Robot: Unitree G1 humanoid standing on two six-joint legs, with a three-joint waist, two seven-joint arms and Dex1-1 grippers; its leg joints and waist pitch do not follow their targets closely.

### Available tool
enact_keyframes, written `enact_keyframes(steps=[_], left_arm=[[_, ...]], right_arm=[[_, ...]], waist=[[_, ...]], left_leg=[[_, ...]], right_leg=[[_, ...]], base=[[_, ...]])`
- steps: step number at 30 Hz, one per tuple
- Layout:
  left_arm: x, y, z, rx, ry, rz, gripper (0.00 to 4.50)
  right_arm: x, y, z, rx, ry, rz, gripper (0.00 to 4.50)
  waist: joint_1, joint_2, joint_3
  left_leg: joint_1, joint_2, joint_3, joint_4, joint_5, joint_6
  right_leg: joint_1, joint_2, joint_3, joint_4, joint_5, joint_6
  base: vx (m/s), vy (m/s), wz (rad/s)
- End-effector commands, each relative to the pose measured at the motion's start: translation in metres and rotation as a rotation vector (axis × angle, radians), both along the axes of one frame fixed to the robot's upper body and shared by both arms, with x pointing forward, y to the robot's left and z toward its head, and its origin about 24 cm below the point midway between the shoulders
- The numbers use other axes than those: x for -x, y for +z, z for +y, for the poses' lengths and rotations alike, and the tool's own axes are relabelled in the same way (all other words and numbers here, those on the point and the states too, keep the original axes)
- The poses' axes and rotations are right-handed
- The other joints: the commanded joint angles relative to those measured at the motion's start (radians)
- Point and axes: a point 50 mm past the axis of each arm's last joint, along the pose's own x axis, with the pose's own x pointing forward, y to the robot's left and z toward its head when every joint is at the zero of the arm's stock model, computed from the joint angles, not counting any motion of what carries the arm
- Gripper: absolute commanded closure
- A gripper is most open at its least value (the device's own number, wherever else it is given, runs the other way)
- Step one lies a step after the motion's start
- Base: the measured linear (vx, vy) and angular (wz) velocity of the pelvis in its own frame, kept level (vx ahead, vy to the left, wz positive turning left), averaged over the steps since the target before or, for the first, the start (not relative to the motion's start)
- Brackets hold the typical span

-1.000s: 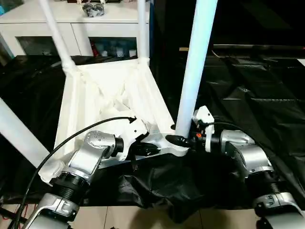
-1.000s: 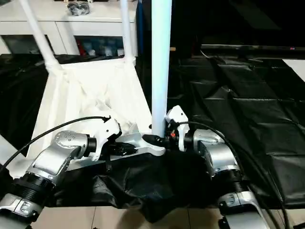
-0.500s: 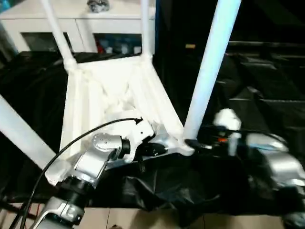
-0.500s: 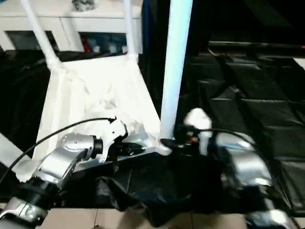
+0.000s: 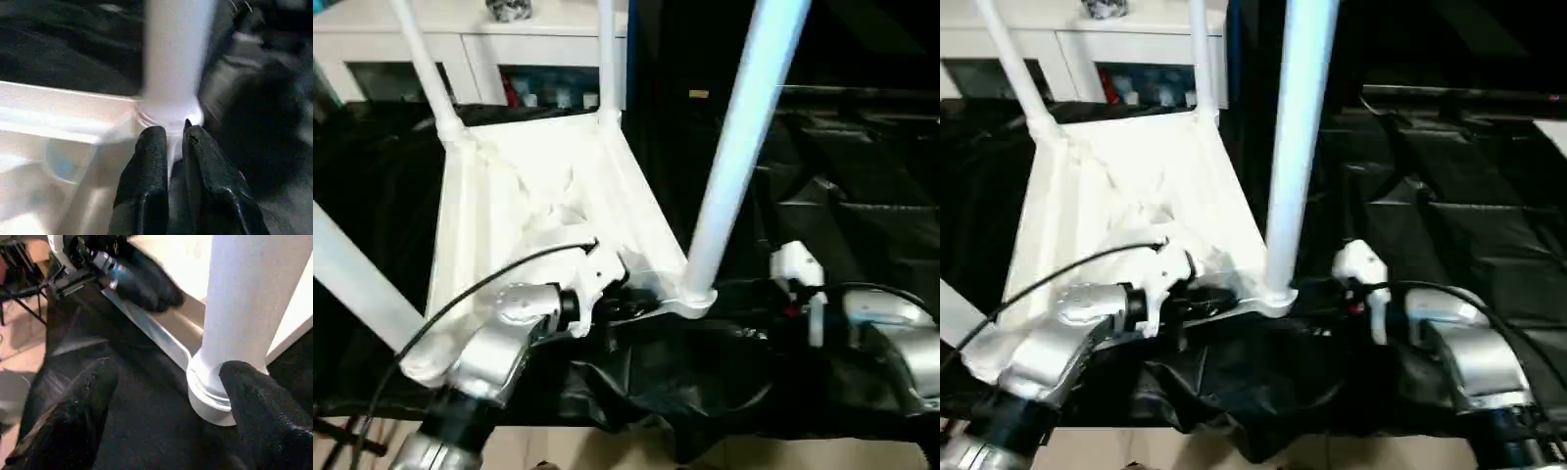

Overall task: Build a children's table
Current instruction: Rotate leg to tighten

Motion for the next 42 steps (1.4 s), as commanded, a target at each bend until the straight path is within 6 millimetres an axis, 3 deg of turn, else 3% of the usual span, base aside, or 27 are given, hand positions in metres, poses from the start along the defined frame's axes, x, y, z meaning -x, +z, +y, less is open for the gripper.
enact_keyframes(steps=[1, 2, 3, 4, 6, 7, 8, 9, 11, 12, 14, 15, 17, 18, 23, 29, 30, 35, 37, 39, 40, 41, 42], left_arm=[[0.008, 0.014, 0.013, 0.031, 0.044, -0.013, 3.36], [0.010, 0.015, 0.015, 0.032, 0.045, -0.013, 3.36], [0.018, 0.018, 0.020, 0.029, 0.048, -0.005, 3.09], [0.021, 0.019, 0.021, 0.027, 0.050, -0.001, 3.02], [0.041, 0.018, 0.032, -0.020, 0.043, 0.029, 2.98], [0.047, 0.017, 0.035, -0.037, 0.036, 0.039, 2.90], [0.047, 0.017, 0.035, -0.037, 0.036, 0.039, 2.90], [0.056, 0.016, 0.041, -0.042, 0.055, 0.048, 2.90], [0.063, 0.016, 0.045, -0.035, 0.087, 0.048, 2.90], [0.069, 0.015, 0.049, -0.024, 0.122, 0.062, 2.90], [0.077, 0.011, 0.053, -0.038, 0.140, 0.091, 2.90], [0.082, 0.010, 0.055, -0.048, 0.134, 0.109, 2.90], [0.092, 0.010, 0.060, -0.060, 0.119, 0.150, 2.90], [0.096, 0.010, 0.063, -0.070, 0.116, 0.169, 2.90], [0.100, 0.009, 0.084, -0.118, 0.147, 0.200, 2.90], [0.099, 0.012, 0.111, -0.156, 0.250, 0.196, 2.90], [0.100, 0.011, 0.112, -0.151, 0.252, 0.203, 2.90], [0.108, 0.008, 0.129, -0.130, 0.307, 0.244, 2.90], [0.110, 0.007, 0.133, -0.138, 0.317, 0.248, 2.90], [0.112, 0.009, 0.134, -0.138, 0.319, 0.247, 2.90], [0.111, 0.011, 0.134, -0.129, 0.323, 0.239, 2.90], [0.112, 0.011, 0.133, -0.125, 0.324, 0.237, 2.90], [0.112, 0.011, 0.133, -0.121, 0.326, 0.236, 2.90]], right_arm=[[-0.001, 0.001, 0.014, -0.016, 0.033, 0.000, 0.75], [-0.001, 0.000, 0.015, -0.017, 0.034, -0.001, 0.75], [-0.002, -0.001, 0.018, -0.019, 0.030, -0.001, 0.75], [-0.002, -0.002, 0.019, -0.019, 0.027, -0.001, 0.75], [-0.003, -0.003, 0.019, -0.006, 0.028, 0.010, 0.75], [-0.002, -0.003, 0.019, -0.003, 0.033, 0.015, 0.75], [-0.002, -0.003, 0.019, -0.003, 0.033, 0.015, 0.75], [-0.001, 0.001, 0.017, 0.001, 0.050, 0.022, 0.75], [0.001, 0.005, 0.016, 0.005, 0.069, 0.023, 0.75], [0.003, 0.008, 0.015, 0.010, 0.086, 0.026, 0.75], [0.007, 0.007, 0.012, 0.026, 0.102, 0.034, 0.75], [0.009, 0.007, 0.009, 0.033, 0.102, 0.036, 0.75], [0.012, 0.005, 0.005, 0.038, 0.096, 0.049, 0.75], [0.016, 0.004, 0.004, 0.037, 0.110, 0.070, 0.75], [0.022, 0.003, 0.006, 0.009, 0.156, 0.115, 0.75], [0.009, 0.003, 0.021, -0.070, 0.089, 0.055, 0.75], [0.008, 0.003, 0.022, -0.078, 0.082, 0.051, 0.75], [-0.004, -0.001, 0.041, -0.097, 0.025, 0.003, 0.75], [-0.006, -0.002, 0.048, -0.086, 0.018, 0.006, 0.75], [-0.008, -0.003, 0.051, -0.076, 0.015, 0.007, 0.75], [-0.008, -0.003, 0.054, -0.076, 0.027, 0.014, 0.75], [-0.008, -0.003, 0.055, -0.076, 0.033, 0.016, 0.75], [-0.007, -0.004, 0.054, -0.070, 0.039, 0.019, 0.75]], waist=[[0.010, -0.016, -0.058], [0.007, -0.028, -0.057], [0.005, -0.047, -0.053], [0.005, -0.047, -0.053], [0.009, -0.071, -0.051], [0.013, -0.051, -0.047], [0.010, -0.057, -0.048], [0.009, -0.071, -0.048], [0.010, -0.061, -0.045], [0.011, -0.058, -0.047], [0.010, -0.064, -0.044], [0.014, -0.068, -0.043], [0.016, -0.072, -0.041], [0.018, -0.067, -0.041], [0.017, -0.069, -0.040], [0.007, -0.068, -0.044], [0.010, -0.064, -0.044], [0.007, -0.066, -0.045], [0.008, -0.071, -0.045], [0.007, -0.069, -0.044], [0.008, -0.077, -0.044], [0.009, -0.073, -0.044], [0.008, -0.082, -0.043]], left_leg=[[-0.004, 0.019, 0.000, -0.064, -0.202, 0.073], [-0.004, 0.020, 0.002, -0.064, -0.204, 0.071], [-0.002, 0.021, 0.003, -0.065, -0.215, 0.070], [-0.002, 0.021, 0.003, -0.065, -0.215, 0.070], [0.002, 0.026, 0.002, -0.068, -0.215, 0.062], [0.007, 0.029, 0.000, -0.073, -0.221, 0.052], [0.010, 0.030, 0.002, -0.073, -0.230, 0.048], [0.013, 0.031, 0.004, -0.073, -0.243, 0.038], [0.011, 0.033, -0.001, -0.080, -0.273, 0.018], [0.016, 0.034, -0.001, -0.079, -0.287, 0.007], [0.012, 0.032, -0.002, -0.081, -0.316, 0.003], [0.016, 0.030, 0.000, -0.079, -0.330, 0.007], [0.012, 0.028, -0.001, -0.079, -0.333, 0.010], [0.015, 0.027, -0.001, -0.078, -0.340, 0.009], [0.009, 0.026, -0.004, -0.078, -0.340, 0.010], [0.012, 0.023, -0.008, -0.077, -0.354, -0.009], [0.019, 0.026, -0.006, -0.076, -0.350, -0.011], [0.014, 0.023, -0.004, -0.080, -0.333, -0.016], [0.017, 0.025, -0.004, -0.080, -0.336, -0.017], [0.017, 0.025, -0.004, -0.081, -0.337, -0.019], [0.018, 0.025, -0.003, -0.081, -0.344, -0.019], [0.020, 0.026, -0.003, -0.080, -0.347, -0.021], [0.019, 0.026, -0.002, -0.080, -0.348, -0.020]], right_leg=[[0.052, -0.048, 0.034, -0.085, -0.312, -0.184], [0.049, -0.047, 0.035, -0.086, -0.321, -0.180], [0.043, -0.044, 0.036, -0.091, -0.353, -0.166], [0.043, -0.044, 0.036, -0.091, -0.353, -0.166], [0.039, -0.047, 0.038, -0.083, -0.374, -0.155], [0.034, -0.045, 0.041, -0.085, -0.376, -0.151], [0.031, -0.043, 0.042, -0.088, -0.368, -0.150], [0.029, -0.038, 0.042, -0.088, -0.347, -0.148], [0.032, -0.037, 0.043, -0.083, -0.329, -0.148], [0.032, -0.036, 0.043, -0.082, -0.296, -0.153], [0.035, -0.033, 0.044, -0.083, -0.286, -0.150], [0.030, -0.034, 0.046, -0.087, -0.305, -0.146], [0.032, -0.035, 0.048, -0.088, -0.348, -0.132], [0.028, -0.034, 0.048, -0.091, -0.361, -0.128], [0.031, -0.034, 0.048, -0.092, -0.377, -0.115], [0.027, -0.034, 0.045, -0.088, -0.388, -0.121], [0.023, -0.032, 0.047, -0.087, -0.360, -0.131], [0.027, -0.028, 0.047, -0.078, -0.294, -0.153], [0.027, -0.029, 0.048, -0.077, -0.298, -0.148], [0.028, -0.030, 0.049, -0.078, -0.305, -0.145], [0.027, -0.030, 0.049, -0.078, -0.322, -0.140], [0.026, -0.031, 0.050, -0.078, -0.326, -0.137], [0.025, -0.030, 0.050, -0.081, -0.332, -0.133]], base=[[0.000, 0.000, 0.00], [0.000, 0.000, 0.00], [0.000, 0.000, 0.00], [0.000, 0.000, 0.00], [0.000, 0.000, 0.00], [0.000, 0.000, 0.00], [0.000, 0.000, 0.00], [0.000, 0.000, 0.00], [0.000, 0.000, 0.00], [0.000, 0.000, 0.00], [0.000, 0.000, 0.00], [0.000, 0.000, 0.00], [0.000, 0.000, 0.00], [0.000, 0.000, 0.00], [0.000, 0.000, 0.00], [0.000, 0.000, 0.00], [0.000, 0.000, 0.00], [0.000, 0.000, 0.00], [0.000, 0.000, 0.00], [0.000, 0.000, 0.00], [0.000, 0.000, 0.00], [0.000, 0.000, 0.00], [0.000, 0.000, 0.00]])
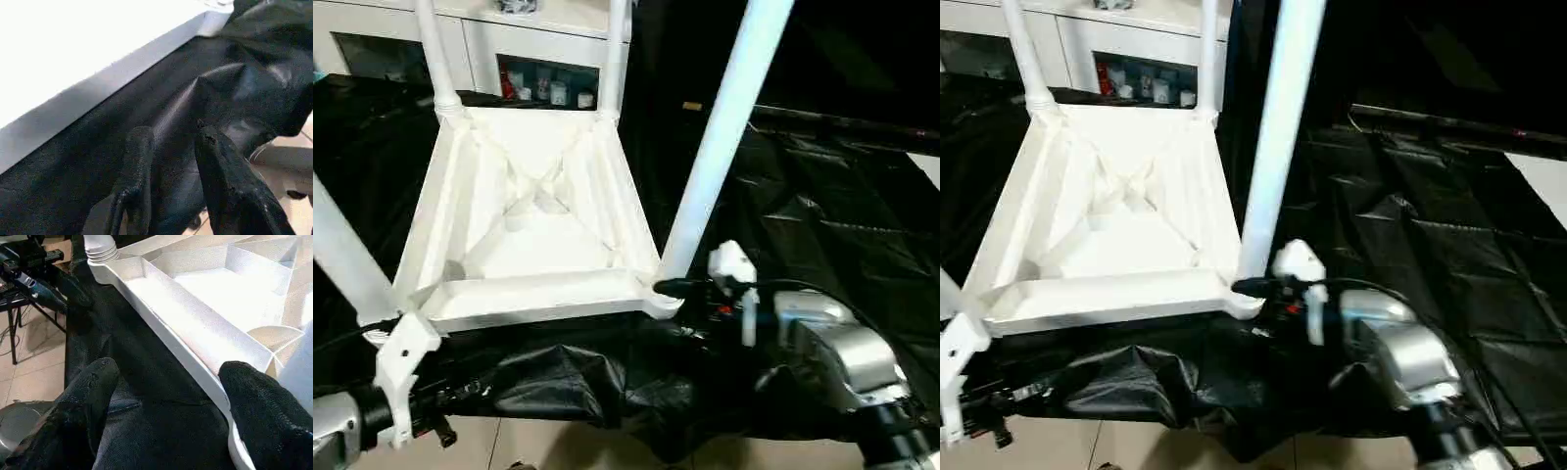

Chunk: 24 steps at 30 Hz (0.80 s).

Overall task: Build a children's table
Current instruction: Rotate leg to tighten, then rotate table base

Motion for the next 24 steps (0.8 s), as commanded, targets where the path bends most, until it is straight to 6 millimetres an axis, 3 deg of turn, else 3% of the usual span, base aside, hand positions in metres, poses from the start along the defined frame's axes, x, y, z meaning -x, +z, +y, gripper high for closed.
enact_keyframes(steps=[1, 5, 11, 18, 19, 24], left_arm=[[0.001, 0.004, -0.002, 0.006, -0.006, -0.021, 2.90], [0.006, 0.003, -0.002, 0.013, -0.002, -0.015, 2.90], [0.011, -0.002, 0.004, 0.002, 0.029, -0.023, 2.90], [0.014, -0.003, 0.009, -0.011, 0.041, -0.018, 2.90], [0.015, -0.002, 0.011, -0.016, 0.041, -0.017, 2.90], [0.004, 0.007, 0.017, -0.029, 0.076, -0.066, 2.90]], right_arm=[[-0.001, -0.001, -0.004, 0.043, 0.004, -0.007, 0.75], [0.000, -0.006, -0.009, 0.081, 0.016, -0.008, 0.75], [-0.003, -0.008, -0.009, 0.094, 0.001, -0.021, 0.75], [-0.008, -0.011, -0.001, 0.132, -0.044, -0.071, 0.75], [-0.009, -0.012, 0.000, 0.134, -0.047, -0.074, 0.75], [-0.012, -0.010, 0.003, 0.125, -0.074, -0.100, 0.75]], waist=[[0.001, 0.023, -0.036], [-0.001, 0.017, -0.038], [-0.002, 0.012, -0.039], [-0.004, 0.015, -0.037], [-0.003, 0.020, -0.037], [-0.003, 0.015, -0.034]], left_leg=[[0.014, 0.019, -0.001, -0.084, -0.352, -0.017], [0.011, 0.019, 0.000, -0.083, -0.338, -0.017], [0.014, 0.018, -0.002, -0.082, -0.390, -0.023], [0.015, 0.016, -0.005, -0.083, -0.421, -0.032], [0.015, 0.017, -0.007, -0.084, -0.427, -0.035], [0.021, 0.015, -0.008, -0.084, -0.463, -0.041]], right_leg=[[0.024, -0.041, 0.044, -0.082, -0.333, -0.135], [0.026, -0.040, 0.044, -0.082, -0.315, -0.129], [0.021, -0.038, 0.044, -0.088, -0.352, -0.113], [0.017, -0.038, 0.043, -0.092, -0.401, -0.100], [0.017, -0.038, 0.043, -0.092, -0.400, -0.100], [0.012, -0.037, 0.042, -0.096, -0.443, -0.090]], base=[[0.000, 0.000, 0.00], [0.000, 0.000, 0.00], [0.000, 0.000, 0.00], [0.000, 0.000, 0.00], [0.000, 0.000, 0.00], [0.000, 0.000, 0.00]])
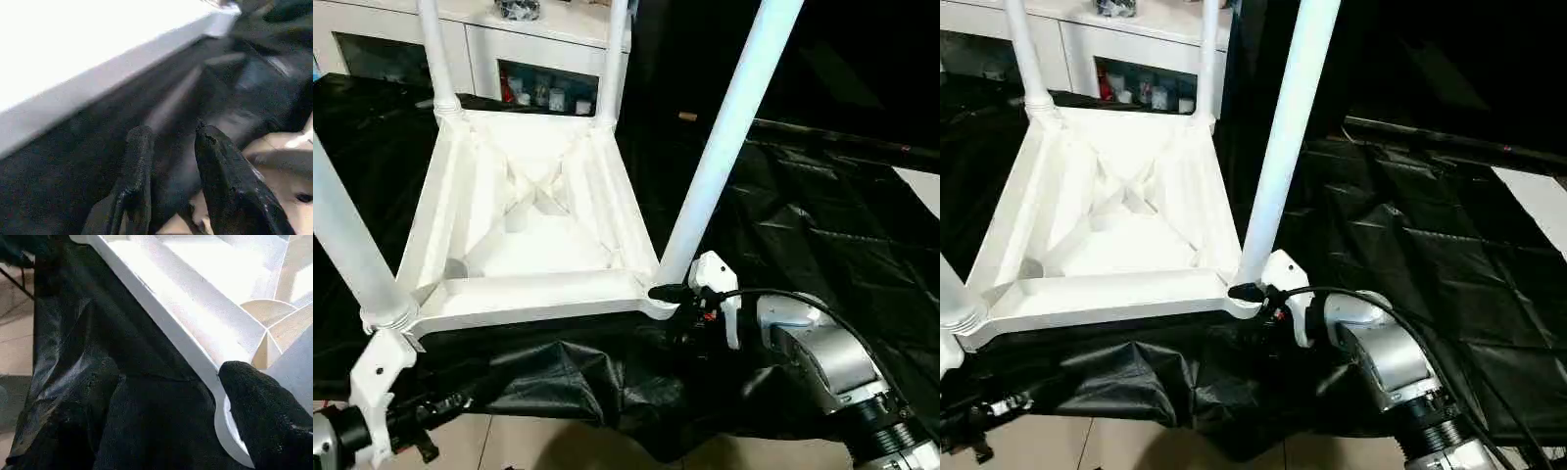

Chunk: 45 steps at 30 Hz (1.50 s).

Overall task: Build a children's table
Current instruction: Rotate table base

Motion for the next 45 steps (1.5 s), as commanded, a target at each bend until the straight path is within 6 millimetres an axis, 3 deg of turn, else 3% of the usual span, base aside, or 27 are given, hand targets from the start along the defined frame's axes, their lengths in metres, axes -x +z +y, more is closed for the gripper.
enact_keyframes(steps=[1, 2, 5, 6, 7, 9, 10, 12, 13, 16, 19, 20, 23, 24, 25, 28, 31, 32, 33, 34, 35, 37, 38, 40, 41, 43, 45], left_arm=[[-0.005, 0.006, 0.002, -0.001, 0.029, -0.037, 2.90], [-0.006, 0.006, 0.003, -0.003, 0.045, -0.049, 2.90], [-0.005, 0.009, 0.005, -0.005, 0.085, -0.083, 2.90], [-0.003, 0.010, 0.004, -0.003, 0.086, -0.083, 2.90], [0.000, 0.011, 0.004, -0.001, 0.082, -0.080, 2.90], [0.010, 0.013, -0.002, 0.027, 0.043, -0.050, 2.90], [0.017, 0.014, -0.007, 0.043, 0.010, -0.027, 2.90], [0.021, 0.014, -0.010, 0.057, 0.001, -0.017, 2.90], [0.021, 0.014, -0.010, 0.059, 0.018, -0.027, 2.90], [0.019, 0.013, -0.009, 0.054, 0.060, -0.053, 2.90], [0.003, 0.017, -0.003, 0.036, 0.154, -0.191, 2.90], [0.001, 0.018, -0.003, 0.040, 0.159, -0.207, 2.90], [-0.015, 0.029, -0.004, 0.060, 0.185, -0.331, 2.90], [-0.021, 0.034, -0.007, 0.098, 0.188, -0.372, 2.60], [-0.025, 0.036, -0.009, 0.129, 0.184, -0.392, 2.60], [-0.031, 0.039, -0.023, 0.224, 0.114, -0.405, 2.55], [-0.033, 0.037, -0.033, 0.280, 0.044, -0.383, 2.17], [-0.033, 0.034, -0.038, 0.316, 0.009, -0.362, 2.15], [-0.032, 0.033, -0.040, 0.339, -0.027, -0.340, 2.15], [-0.032, 0.032, -0.040, 0.346, -0.033, -0.335, 1.84], [-0.032, 0.033, -0.039, 0.352, -0.039, -0.335, 1.84], [-0.033, 0.034, -0.037, 0.360, -0.044, -0.339, 1.70], [-0.034, 0.035, -0.035, 0.362, -0.049, -0.339, 1.54], [-0.035, 0.037, -0.026, 0.356, -0.060, -0.338, 1.39], [-0.035, 0.037, -0.026, 0.356, -0.060, -0.337, 1.28], [-0.039, 0.038, -0.027, 0.363, -0.105, -0.324, 1.19], [-0.041, 0.038, -0.028, 0.366, -0.112, -0.322, 1.10]], right_arm=[[-0.012, 0.008, -0.005, 0.014, -0.061, -0.064, 0.75], [-0.014, 0.007, -0.005, 0.017, -0.085, -0.070, 0.75], [-0.027, 0.000, -0.014, 0.059, -0.245, -0.106, 0.75], [-0.031, -0.001, -0.017, 0.061, -0.293, -0.105, 0.75], [-0.033, -0.002, -0.020, 0.057, -0.324, -0.103, 0.75], [-0.041, -0.004, -0.028, 0.068, -0.408, -0.112, 0.75], [-0.048, -0.004, -0.034, 0.081, -0.473, -0.125, 0.75], [-0.053, -0.005, -0.037, 0.091, -0.521, -0.133, 0.75], [-0.056, -0.006, -0.038, 0.099, -0.532, -0.142, 0.75], [-0.061, -0.006, -0.039, 0.105, -0.560, -0.156, 0.75], [-0.073, -0.005, -0.045, 0.112, -0.661, -0.179, 0.75], [-0.074, -0.005, -0.046, 0.111, -0.669, -0.181, 0.75], [-0.078, -0.005, -0.045, 0.084, -0.690, -0.179, 0.75], [-0.077, -0.006, -0.043, 0.068, -0.679, -0.174, 0.75], [-0.076, -0.006, -0.042, 0.061, -0.671, -0.174, 0.75], [-0.071, -0.011, -0.040, 0.046, -0.651, -0.158, 0.75], [-0.068, -0.014, -0.041, 0.047, -0.654, -0.159, 0.75], [-0.065, -0.014, -0.041, 0.042, -0.657, -0.161, 0.75], [-0.061, -0.014, -0.044, 0.028, -0.671, -0.165, 0.75], [-0.060, -0.014, -0.045, 0.025, -0.677, -0.167, 0.75], [-0.058, -0.013, -0.047, 0.019, -0.688, -0.176, 0.75], [-0.055, -0.011, -0.051, 0.012, -0.695, -0.187, 0.75], [-0.054, -0.010, -0.054, 0.016, -0.695, -0.191, 0.75], [-0.050, -0.011, -0.067, 0.041, -0.693, -0.194, 0.75], [-0.050, -0.011, -0.067, 0.041, -0.693, -0.194, 0.75], [-0.052, -0.011, -0.074, 0.050, -0.721, -0.181, 0.75], [-0.052, -0.011, -0.075, 0.050, -0.724, -0.180, 0.75]], waist=[[-0.003, 0.032, -0.026], [-0.005, 0.037, -0.026], [-0.007, 0.035, -0.026], [-0.006, 0.021, -0.027], [-0.004, 0.028, -0.027], [-0.004, 0.029, -0.026], [0.001, 0.012, -0.024], [0.000, 0.017, -0.026], [0.001, 0.013, -0.024], [0.005, 0.009, -0.026], [0.005, 0.011, -0.029], [0.008, 0.018, -0.031], [0.010, 0.012, -0.034], [0.013, 0.011, -0.037], [0.014, 0.008, -0.038], [0.018, 0.008, -0.042], [0.023, 0.007, -0.044], [0.025, 0.022, -0.046], [0.026, 0.015, -0.047], [0.029, 0.025, -0.045], [0.030, 0.022, -0.044], [0.027, 0.024, -0.039], [0.025, 0.032, -0.037], [0.024, 0.033, -0.034], [0.025, 0.042, -0.034], [0.021, 0.038, -0.033], [0.020, 0.045, -0.032]], left_leg=[[0.015, 0.015, -0.009, -0.085, -0.464, -0.045], [0.013, 0.014, -0.011, -0.087, -0.469, -0.051], [0.011, 0.012, -0.013, -0.086, -0.472, -0.059], [0.013, 0.012, -0.010, -0.083, -0.472, -0.059], [0.016, 0.012, -0.011, -0.082, -0.481, -0.057], [0.017, 0.012, -0.009, -0.083, -0.486, -0.056], [0.017, 0.014, -0.010, -0.082, -0.474, -0.049], [0.020, 0.014, -0.007, -0.081, -0.480, -0.055], [0.023, 0.014, -0.003, -0.080, -0.489, -0.057], [0.016, 0.011, -0.003, -0.080, -0.469, -0.053], [0.016, 0.011, -0.002, -0.079, -0.448, -0.055], [0.016, 0.010, -0.003, -0.079, -0.436, -0.057], [0.014, 0.010, 0.000, -0.077, -0.419, -0.054], [0.014, 0.010, 0.002, -0.076, -0.389, -0.051], [0.013, 0.010, 0.002, -0.075, -0.372, -0.049], [0.009, 0.009, 0.005, -0.073, -0.313, -0.043], [0.008, 0.009, 0.008, -0.071, -0.277, -0.038], [0.010, 0.010, 0.008, -0.072, -0.272, -0.043], [0.010, 0.009, 0.009, -0.070, -0.262, -0.041], [0.013, 0.009, 0.010, -0.072, -0.258, -0.042], [0.011, 0.009, 0.010, -0.073, -0.271, -0.043], [0.009, 0.008, 0.008, -0.076, -0.310, -0.048], [0.012, 0.008, 0.007, -0.077, -0.343, -0.053], [0.013, 0.006, 0.006, -0.076, -0.374, -0.052], [0.014, 0.006, 0.004, -0.076, -0.382, -0.054], [0.013, 0.005, 0.004, -0.075, -0.398, -0.052], [0.016, 0.006, 0.002, -0.075, -0.405, -0.053]], right_leg=[[0.011, -0.040, 0.041, -0.095, -0.444, -0.091], [0.012, -0.041, 0.039, -0.097, -0.445, -0.092], [0.013, -0.042, 0.037, -0.095, -0.454, -0.092], [0.011, -0.043, 0.036, -0.097, -0.464, -0.090], [0.008, -0.042, 0.038, -0.096, -0.468, -0.091], [0.007, -0.038, 0.038, -0.096, -0.449, -0.088], [0.007, -0.043, 0.038, -0.092, -0.460, -0.091], [0.003, -0.040, 0.039, -0.092, -0.454, -0.092], [-0.003, -0.036, 0.039, -0.094, -0.438, -0.091], [0.006, -0.036, 0.040, -0.091, -0.422, -0.079], [0.006, -0.036, 0.039, -0.090, -0.392, -0.082], [0.010, -0.036, 0.039, -0.085, -0.367, -0.090], [0.014, -0.036, 0.039, -0.080, -0.328, -0.098], [0.017, -0.036, 0.040, -0.075, -0.293, -0.104], [0.019, -0.036, 0.041, -0.072, -0.272, -0.110], [0.026, -0.036, 0.041, -0.062, -0.200, -0.127], [0.028, -0.036, 0.041, -0.058, -0.164, -0.135], [0.028, -0.034, 0.041, -0.056, -0.144, -0.139], [0.029, -0.034, 0.041, -0.057, -0.131, -0.139], [0.028, -0.032, 0.041, -0.057, -0.110, -0.142], [0.031, -0.031, 0.040, -0.056, -0.122, -0.142], [0.031, -0.032, 0.041, -0.061, -0.182, -0.134], [0.028, -0.032, 0.041, -0.068, -0.228, -0.124], [0.026, -0.033, 0.041, -0.074, -0.287, -0.111], [0.027, -0.033, 0.041, -0.073, -0.298, -0.110], [0.025, -0.033, 0.041, -0.078, -0.340, -0.105], [0.022, -0.033, 0.042, -0.079, -0.352, -0.109]], base=[[0.000, 0.000, 0.00], [0.000, 0.000, 0.00], [0.000, 0.000, 0.00], [0.000, 0.000, 0.00], [0.000, 0.000, 0.00], [0.000, 0.000, 0.00], [0.000, 0.000, 0.00], [0.000, 0.000, 0.00], [0.000, 0.000, 0.00], [0.000, 0.000, 0.00], [0.000, 0.000, 0.00], [0.000, 0.000, 0.00], [0.000, 0.000, 0.00], [0.000, 0.000, 0.00], [0.000, 0.000, 0.00], [0.000, 0.000, 0.00], [0.000, 0.000, 0.00], [0.000, 0.000, 0.00], [0.000, 0.000, 0.00], [0.000, 0.000, 0.00], [0.000, 0.000, 0.00], [0.000, 0.000, 0.00], [0.000, 0.000, 0.00], [0.000, 0.000, 0.00], [0.000, 0.000, 0.00], [0.000, 0.000, 0.00], [0.000, 0.000, 0.00]])
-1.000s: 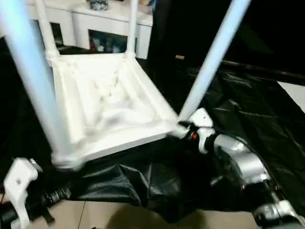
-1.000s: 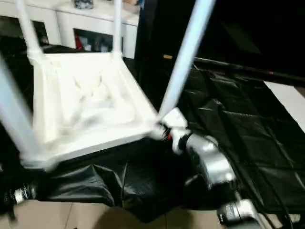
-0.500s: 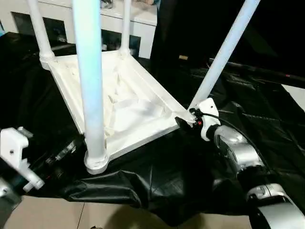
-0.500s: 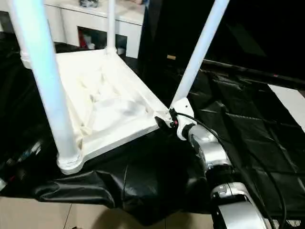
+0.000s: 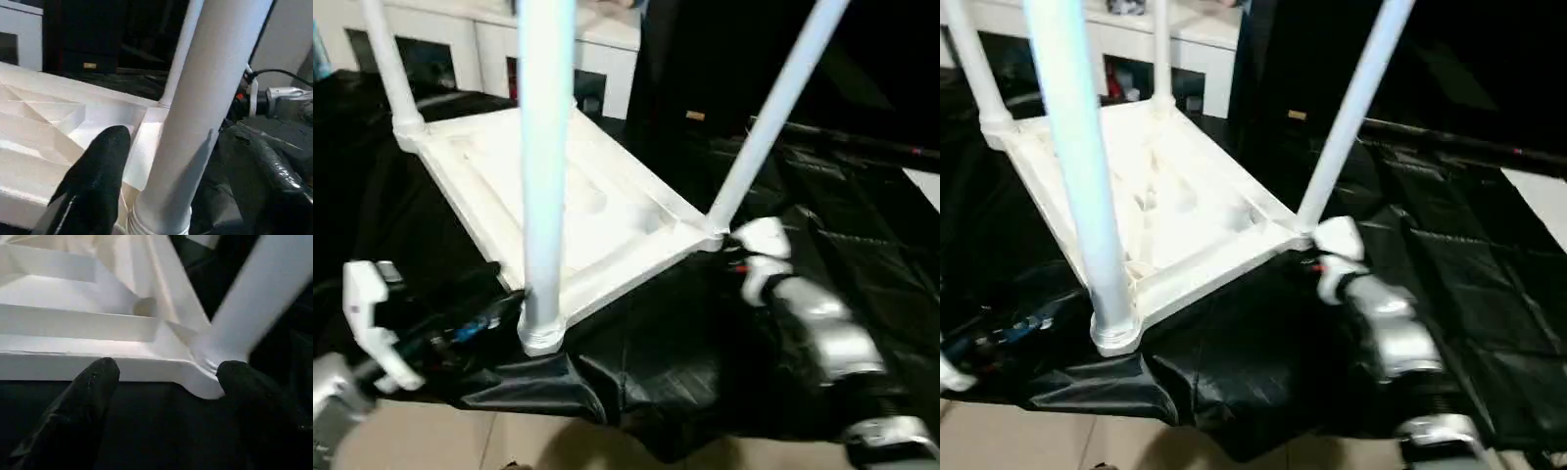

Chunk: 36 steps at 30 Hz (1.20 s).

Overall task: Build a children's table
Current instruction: Rotate table base

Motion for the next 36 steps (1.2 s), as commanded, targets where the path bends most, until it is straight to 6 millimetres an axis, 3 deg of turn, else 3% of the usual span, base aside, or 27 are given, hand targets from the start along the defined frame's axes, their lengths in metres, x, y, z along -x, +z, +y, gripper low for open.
enact_keyframes(steps=[1, 3, 4, 5, 7, 9, 10, 12, 14, 16, 17, 18, 20, 21, 24, 26, 29, 30, 31, 32, 34, 35, 36], left_arm=[[-0.001, 0.001, -0.005, 0.009, -0.037, 0.002, 1.10], [-0.018, -0.004, -0.024, -0.005, -0.088, -0.023, 0.83], [-0.023, -0.005, -0.030, -0.002, -0.102, -0.026, 0.79], [-0.026, -0.006, -0.035, 0.002, -0.120, -0.021, 0.72], [-0.033, -0.010, -0.045, -0.007, -0.146, -0.036, 0.46], [-0.039, -0.011, -0.055, 0.010, -0.189, -0.037, 0.38], [-0.042, -0.012, -0.066, 0.025, -0.224, -0.039, 0.38], [-0.047, -0.011, -0.083, 0.053, -0.284, -0.046, 0.38], [-0.048, -0.011, -0.098, 0.072, -0.341, -0.047, 0.38], [-0.050, -0.011, -0.104, 0.080, -0.363, -0.048, 0.38], [-0.051, -0.011, -0.109, 0.084, -0.381, -0.049, 0.38], [-0.051, -0.012, -0.114, 0.087, -0.401, -0.049, 0.38], [-0.053, -0.013, -0.124, 0.081, -0.431, -0.049, 0.38], [-0.055, -0.014, -0.129, 0.080, -0.446, -0.050, 0.38], [-0.061, -0.016, -0.142, 0.070, -0.468, -0.054, 0.38], [-0.068, -0.019, -0.154, 0.039, -0.465, -0.067, 0.38], [-0.075, -0.023, -0.166, -0.009, -0.463, -0.085, 0.38], [-0.078, -0.024, -0.170, -0.015, -0.461, -0.091, 0.38], [-0.083, -0.023, -0.178, -0.001, -0.444, -0.104, 0.38], [-0.085, -0.022, -0.181, 0.006, -0.437, -0.106, 0.38], [-0.086, -0.022, -0.188, 0.011, -0.451, -0.116, 0.38], [-0.087, -0.021, -0.192, 0.021, -0.454, -0.123, 0.38], [-0.089, -0.020, -0.199, 0.031, -0.457, -0.130, 0.38]], right_arm=[[-0.001, 0.001, -0.005, -0.008, -0.022, 0.007, 0.75], [-0.006, -0.005, 0.003, -0.010, -0.029, 0.031, 0.75], [-0.008, -0.006, 0.006, -0.008, -0.030, 0.042, 0.75], [-0.009, -0.008, 0.008, -0.009, -0.030, 0.055, 0.75], [-0.012, -0.011, 0.014, 0.003, -0.026, 0.075, 0.75], [-0.015, -0.013, 0.019, 0.001, -0.024, 0.094, 0.75], [-0.019, -0.013, 0.026, 0.001, -0.021, 0.100, 0.75], [-0.025, -0.013, 0.035, 0.003, -0.008, 0.106, 0.75], [-0.029, -0.011, 0.042, 0.006, 0.000, 0.105, 0.75], [-0.032, -0.010, 0.046, 0.001, 0.004, 0.102, 0.75], [-0.033, -0.009, 0.049, -0.001, 0.006, 0.104, 0.75], [-0.034, -0.009, 0.051, -0.001, 0.015, 0.108, 0.75], [-0.035, -0.009, 0.057, 0.010, 0.041, 0.113, 0.75], [-0.035, -0.010, 0.059, 0.016, 0.048, 0.115, 0.75], [-0.035, -0.012, 0.065, 0.022, 0.060, 0.119, 0.75], [-0.034, -0.014, 0.070, 0.022, 0.073, 0.121, 0.75], [-0.034, -0.014, 0.072, 0.021, 0.079, 0.121, 0.75], [-0.034, -0.015, 0.073, 0.018, 0.080, 0.122, 0.75], [-0.033, -0.015, 0.074, 0.017, 0.083, 0.123, 0.75], [-0.033, -0.016, 0.074, 0.018, 0.085, 0.123, 0.75], [-0.032, -0.016, 0.077, 0.009, 0.101, 0.121, 0.75], [-0.032, -0.016, 0.078, 0.006, 0.107, 0.121, 0.75], [-0.031, -0.017, 0.079, 0.003, 0.116, 0.120, 0.75]], waist=[[-0.003, 0.032, -0.044], [-0.003, 0.038, -0.045], [-0.002, 0.037, -0.045], [-0.007, 0.032, -0.047], [-0.004, 0.031, -0.051], [-0.005, 0.031, -0.051], [-0.005, 0.038, -0.054], [-0.005, 0.035, -0.058], [-0.004, 0.037, -0.060], [-0.005, 0.036, -0.062], [-0.006, 0.035, -0.064], [-0.009, 0.026, -0.064], [-0.011, 0.031, -0.064], [-0.013, 0.024, -0.064], [-0.016, 0.029, -0.059], [-0.019, 0.033, -0.059], [-0.018, 0.033, -0.060], [-0.016, 0.041, -0.060], [-0.020, 0.037, -0.061], [-0.019, 0.048, -0.062], [-0.021, 0.041, -0.063], [-0.020, 0.055, -0.064], [-0.024, 0.049, -0.064]], left_leg=[[0.008, 0.007, -0.001, -0.079, -0.402, -0.049], [0.020, 0.005, 0.001, -0.075, -0.420, -0.051], [0.018, 0.006, 0.000, -0.075, -0.419, -0.052], [0.003, 0.006, -0.005, -0.080, -0.394, -0.057], [0.008, 0.005, -0.001, -0.075, -0.363, -0.053], [0.004, 0.004, 0.000, -0.074, -0.344, -0.049], [0.008, 0.005, 0.002, -0.072, -0.324, -0.050], [0.003, 0.005, 0.002, -0.071, -0.293, -0.049], [0.007, 0.007, 0.006, -0.067, -0.268, -0.046], [0.001, 0.006, 0.006, -0.067, -0.236, -0.041], [0.000, 0.004, 0.006, -0.065, -0.216, -0.037], [-0.002, 0.004, 0.008, -0.064, -0.201, -0.030], [0.000, 0.005, 0.009, -0.063, -0.198, -0.022], [-0.002, 0.005, 0.010, -0.063, -0.198, -0.020], [0.003, 0.006, 0.010, -0.063, -0.235, -0.021], [-0.002, 0.007, 0.007, -0.066, -0.245, -0.027], [0.003, 0.008, 0.007, -0.064, -0.261, -0.028], [0.004, 0.007, 0.006, -0.065, -0.262, -0.028], [-0.002, 0.007, 0.005, -0.065, -0.259, -0.030], [0.000, 0.007, 0.003, -0.065, -0.259, -0.033], [-0.002, 0.006, 0.005, -0.063, -0.253, -0.026], [-0.003, 0.008, 0.002, -0.064, -0.247, -0.026], [-0.004, 0.008, 0.004, -0.063, -0.244, -0.023]], right_leg=[[0.025, -0.035, 0.037, -0.089, -0.359, -0.114], [0.014, -0.035, 0.037, -0.095, -0.394, -0.113], [0.016, -0.038, 0.038, -0.094, -0.392, -0.117], [0.030, -0.039, 0.038, -0.088, -0.386, -0.114], [0.026, -0.039, 0.041, -0.086, -0.356, -0.118], [0.028, -0.040, 0.043, -0.084, -0.340, -0.125], [0.027, -0.039, 0.044, -0.080, -0.298, -0.144], [0.035, -0.041, 0.043, -0.072, -0.245, -0.162], [0.031, -0.043, 0.043, -0.067, -0.201, -0.187], [0.040, -0.040, 0.043, -0.060, -0.152, -0.190], [0.042, -0.039, 0.042, -0.057, -0.120, -0.195], [0.044, -0.038, 0.043, -0.056, -0.096, -0.201], [0.043, -0.041, 0.043, -0.057, -0.101, -0.208], [0.044, -0.041, 0.043, -0.058, -0.105, -0.208], [0.039, -0.044, 0.044, -0.067, -0.183, -0.201], [0.042, -0.045, 0.045, -0.069, -0.204, -0.192], [0.039, -0.045, 0.044, -0.072, -0.217, -0.186], [0.038, -0.046, 0.045, -0.071, -0.213, -0.188], [0.044, -0.045, 0.044, -0.071, -0.210, -0.188], [0.043, -0.046, 0.044, -0.069, -0.202, -0.191], [0.045, -0.045, 0.043, -0.070, -0.178, -0.205], [0.048, -0.048, 0.044, -0.066, -0.161, -0.214], [0.047, -0.046, 0.043, -0.069, -0.152, -0.217]], base=[[0.000, 0.000, 0.00], [0.000, 0.000, 0.00], [0.000, 0.000, 0.00], [0.000, 0.000, 0.00], [0.000, 0.000, 0.00], [0.000, 0.000, 0.00], [0.000, 0.000, 0.00], [0.000, 0.000, 0.00], [0.000, 0.000, 0.00], [0.000, 0.000, 0.00], [0.000, 0.000, 0.00], [0.000, 0.000, 0.00], [0.000, 0.000, 0.00], [0.000, 0.000, 0.00], [0.000, 0.000, 0.00], [0.000, 0.000, 0.00], [0.000, 0.000, 0.00], [0.000, 0.000, 0.00], [0.000, 0.000, 0.00], [0.000, 0.000, 0.00], [0.000, 0.000, 0.00], [0.000, 0.000, 0.00], [0.000, 0.000, 0.00]])
